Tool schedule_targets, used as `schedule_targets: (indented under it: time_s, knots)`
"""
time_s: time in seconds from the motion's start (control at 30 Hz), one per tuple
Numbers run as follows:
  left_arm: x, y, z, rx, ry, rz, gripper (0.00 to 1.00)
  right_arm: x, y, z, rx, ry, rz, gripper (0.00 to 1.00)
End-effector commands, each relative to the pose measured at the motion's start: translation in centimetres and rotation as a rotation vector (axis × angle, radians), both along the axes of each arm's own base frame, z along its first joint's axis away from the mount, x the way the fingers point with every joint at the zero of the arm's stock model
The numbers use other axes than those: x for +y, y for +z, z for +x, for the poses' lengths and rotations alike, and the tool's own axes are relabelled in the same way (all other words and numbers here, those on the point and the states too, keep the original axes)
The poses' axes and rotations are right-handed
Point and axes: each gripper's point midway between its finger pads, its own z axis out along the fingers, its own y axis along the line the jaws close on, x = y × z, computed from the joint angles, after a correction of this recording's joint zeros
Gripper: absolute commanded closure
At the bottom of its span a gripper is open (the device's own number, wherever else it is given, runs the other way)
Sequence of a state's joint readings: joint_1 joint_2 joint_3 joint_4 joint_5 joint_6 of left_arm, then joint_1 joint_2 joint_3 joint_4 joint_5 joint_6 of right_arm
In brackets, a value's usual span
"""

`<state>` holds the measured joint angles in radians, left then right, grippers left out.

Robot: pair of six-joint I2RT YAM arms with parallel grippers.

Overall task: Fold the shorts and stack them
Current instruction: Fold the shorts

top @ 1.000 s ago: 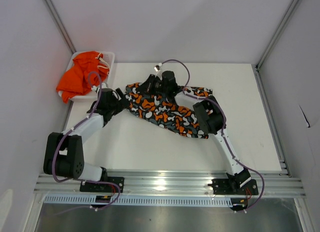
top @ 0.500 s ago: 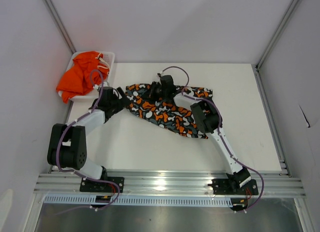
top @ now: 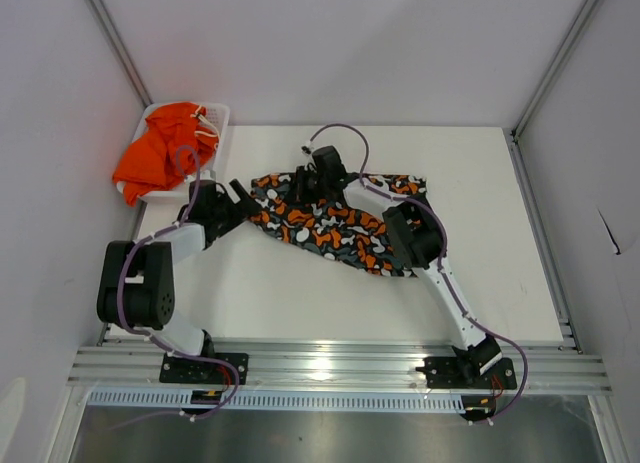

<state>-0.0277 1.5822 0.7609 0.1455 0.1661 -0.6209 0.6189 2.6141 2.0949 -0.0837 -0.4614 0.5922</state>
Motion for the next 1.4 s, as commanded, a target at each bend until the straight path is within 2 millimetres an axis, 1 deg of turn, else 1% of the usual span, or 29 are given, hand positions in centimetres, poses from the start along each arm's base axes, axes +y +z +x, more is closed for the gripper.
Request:
schedule_targets:
  time_s: [0.0,0.03,0.07,0.1,0.13,0.17,0.2,0.27,0.3,0.33,0.4,0.43,0.53,0.57,0.6,0.67,0.73,0.77,0.83,0.87,0.93,0.97,1.03,1.07,1.13,1.23,1.27,1.33,1.37]
  knots:
    - [-0.6,3.1,-0.9,-0.096,-0.026,-0.037,0.01,-3.0,-5.1,-5.3,0.056,0.108,-0.230,0.93]
    - [-0.6,2.9,-1.7,-0.090,-0.021,-0.041,0.01,-3.3,-5.2,-5.8,0.054,0.121,-0.234,0.93]
    - [-0.6,2.6,-2.5,-0.085,-0.018,-0.042,0.01,-3.4,-4.2,-6.4,0.040,0.134,-0.228,0.93]
    - [-0.8,4.0,-2.8,-0.122,-0.018,-0.041,0.01,-4.4,-5.6,-8.0,0.074,0.148,-0.257,0.93]
    - [-0.8,4.2,-3.2,-0.125,-0.016,-0.039,0.01,-4.7,-5.5,-8.4,0.056,0.162,-0.252,0.93]
    - [-1.0,3.4,-4.3,-0.100,-0.021,-0.044,0.01,-4.8,-4.1,-8.9,0.037,0.169,-0.236,0.94]
    - [-1.2,4.3,-4.7,-0.124,-0.028,-0.052,0.01,-6.1,-5.4,-10.4,0.071,0.173,-0.261,0.94]
    - [-1.8,3.6,-6.3,-0.105,-0.042,-0.077,0.01,-6.6,-5.0,-11.1,0.061,0.173,-0.249,0.94]
    - [-2.1,3.8,-6.6,-0.112,-0.049,-0.087,0.01,-7.1,-4.8,-11.7,0.064,0.176,-0.251,0.94]
    - [-2.4,4.2,-7.2,-0.125,-0.058,-0.093,0.01,-7.2,-4.6,-11.9,0.061,0.175,-0.250,0.93]
    - [-2.7,3.4,-8.5,-0.092,-0.054,-0.094,0.01,-7.4,-4.2,-12.2,0.059,0.177,-0.246,0.93]
    - [-2.9,3.8,-8.9,-0.097,-0.054,-0.097,0.01,-7.6,-4.4,-12.5,0.066,0.178,-0.251,0.93]
    - [-3.3,3.0,-10.2,-0.071,-0.040,-0.113,0.01,-7.5,-3.9,-12.9,0.059,0.184,-0.233,0.85]
    - [-3.3,3.3,-10.5,-0.079,-0.032,-0.119,0.01,-7.4,-3.5,-12.9,0.049,0.185,-0.222,0.80]
    - [-3.2,2.7,-10.8,-0.072,-0.025,-0.117,0.01,-7.1,-2.6,-12.6,0.021,0.186,-0.199,0.76]
    - [-3.1,2.3,-11.1,-0.064,-0.022,-0.116,0.01,-6.9,-0.8,-12.9,-0.010,0.185,-0.170,0.67]
    - [-3.3,2.1,-11.1,-0.066,-0.028,-0.127,0.01,-6.7,1.5,-13.1,-0.036,0.190,-0.133,0.66]
    - [-3.4,1.8,-11.2,-0.062,-0.029,-0.133,0.01,-6.7,2.0,-13.4,-0.035,0.193,-0.123,0.66]
    - [-3.7,1.7,-11.0,-0.079,-0.034,-0.154,0.01,-6.0,4.5,-13.2,-0.078,0.193,-0.046,0.66]
    - [-3.9,1.6,-10.9,-0.079,-0.038,-0.161,0.01,-6.1,6.0,-14.0,-0.077,0.211,-0.004,0.67]
    - [-4.1,1.7,-10.6,-0.090,-0.048,-0.168,0.01,-5.5,8.2,-14.6,-0.094,0.219,0.081,0.69]
    - [-4.2,1.8,-10.4,-0.094,-0.052,-0.171,0.01,-5.5,9.8,-15.3,-0.106,0.238,0.123,0.75]
    - [-4.3,1.8,-10.2,-0.097,-0.054,-0.171,0.01,-5.4,10.7,-16.3,-0.097,0.248,0.178,0.80]
    - [-4.3,1.9,-10.1,-0.103,-0.053,-0.169,0.01,-5.3,11.6,-17.1,-0.094,0.272,0.208,0.85]
    - [-4.4,2.0,-10.0,-0.110,-0.055,-0.167,0.01,-5.3,11.7,-18.2,-0.065,0.288,0.250,0.94]
    - [-4.7,2.2,-9.6,-0.123,-0.063,-0.167,0.01,-5.0,11.8,-20.1,-0.043,0.332,0.302,0.99]
    - [-5.0,2.6,-9.3,-0.139,-0.072,-0.171,0.01,-4.6,11.4,-20.7,-0.034,0.350,0.304,0.99]
    - [-5.6,2.3,-8.9,-0.127,-0.090,-0.170,0.01,-3.8,10.3,-22.0,-0.003,0.389,0.307,1.00]
    - [-5.7,2.1,-8.8,-0.118,-0.092,-0.167,0.01,-3.6,10.5,-22.2,-0.007,0.395,0.314,1.00]
